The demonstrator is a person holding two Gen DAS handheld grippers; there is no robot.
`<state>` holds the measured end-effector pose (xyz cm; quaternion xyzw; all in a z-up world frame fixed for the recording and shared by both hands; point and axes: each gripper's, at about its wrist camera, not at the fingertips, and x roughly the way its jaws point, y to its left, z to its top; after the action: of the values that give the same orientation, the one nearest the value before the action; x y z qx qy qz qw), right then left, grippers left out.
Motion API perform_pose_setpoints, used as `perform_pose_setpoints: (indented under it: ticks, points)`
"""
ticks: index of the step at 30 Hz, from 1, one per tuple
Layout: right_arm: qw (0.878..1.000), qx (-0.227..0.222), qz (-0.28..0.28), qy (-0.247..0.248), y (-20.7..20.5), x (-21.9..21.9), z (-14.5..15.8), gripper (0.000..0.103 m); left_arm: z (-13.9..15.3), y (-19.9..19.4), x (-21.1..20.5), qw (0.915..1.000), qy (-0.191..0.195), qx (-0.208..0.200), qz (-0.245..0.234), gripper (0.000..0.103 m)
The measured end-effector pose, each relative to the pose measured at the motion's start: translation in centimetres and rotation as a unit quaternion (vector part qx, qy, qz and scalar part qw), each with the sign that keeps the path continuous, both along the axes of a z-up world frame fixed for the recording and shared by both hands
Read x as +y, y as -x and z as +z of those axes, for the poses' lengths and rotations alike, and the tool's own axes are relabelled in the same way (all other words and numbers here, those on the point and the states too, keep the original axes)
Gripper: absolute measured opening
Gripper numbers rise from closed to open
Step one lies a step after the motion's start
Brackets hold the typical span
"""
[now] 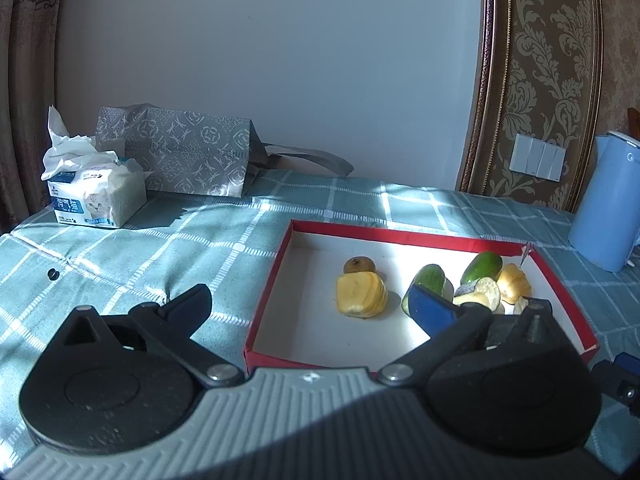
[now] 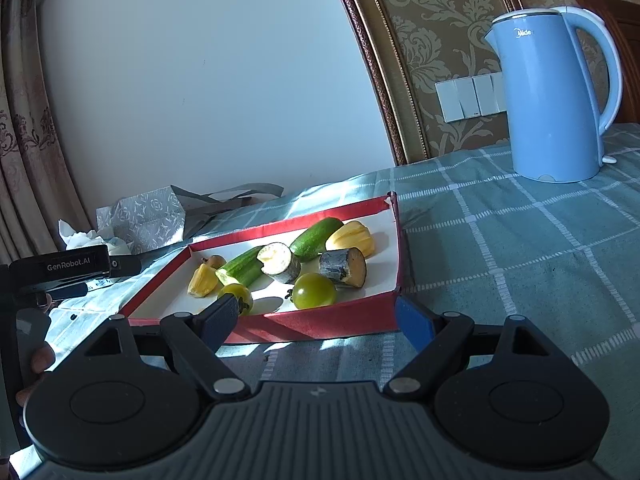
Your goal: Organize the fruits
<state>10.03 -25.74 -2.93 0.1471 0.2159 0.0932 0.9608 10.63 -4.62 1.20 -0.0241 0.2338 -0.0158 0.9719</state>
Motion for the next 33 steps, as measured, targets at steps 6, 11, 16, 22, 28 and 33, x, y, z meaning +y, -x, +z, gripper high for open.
perform_pose_setpoints:
  ticks: [6, 11, 16, 22, 28, 33]
  points:
    - [1.0, -0.002, 0.001, 0.0, 0.0, 0.0, 0.1, 0.086, -0.5, -0.5, 0.3, 0.9998, 0.008, 0.016, -0.002, 0.103]
    - [1.0, -0.001, 0.003, 0.001, 0.1, 0.1, 0.1, 0.086, -0.9, -0.8, 0.9, 0.9994, 0.023, 0.026, 0.002, 0.103]
    - [1.0, -0.002, 0.005, 0.003, 0.2, 0.2, 0.2, 0.086, -1.1, -0.9, 0.9, 0.9993, 0.029, 0.024, -0.001, 0.103]
    - [1.0, -0.002, 0.006, 0.001, 0.2, 0.2, 0.2, 0.086, -1.1, -0.6, 0.4, 0.9999, 0.005, 0.012, 0.007, 0.103]
    - [1.0, -0.001, 0.007, 0.0, 0.2, 0.4, 0.2, 0.086, -1.1, -0.1, 0.0, 0.9999, -0.014, -0.007, 0.008, 0.103]
    - [1.0, -0.002, 0.007, 0.001, 0.1, 0.3, 0.2, 0.087, -1.0, 0.0, -0.3, 0.9997, -0.021, -0.012, 0.0, 0.103]
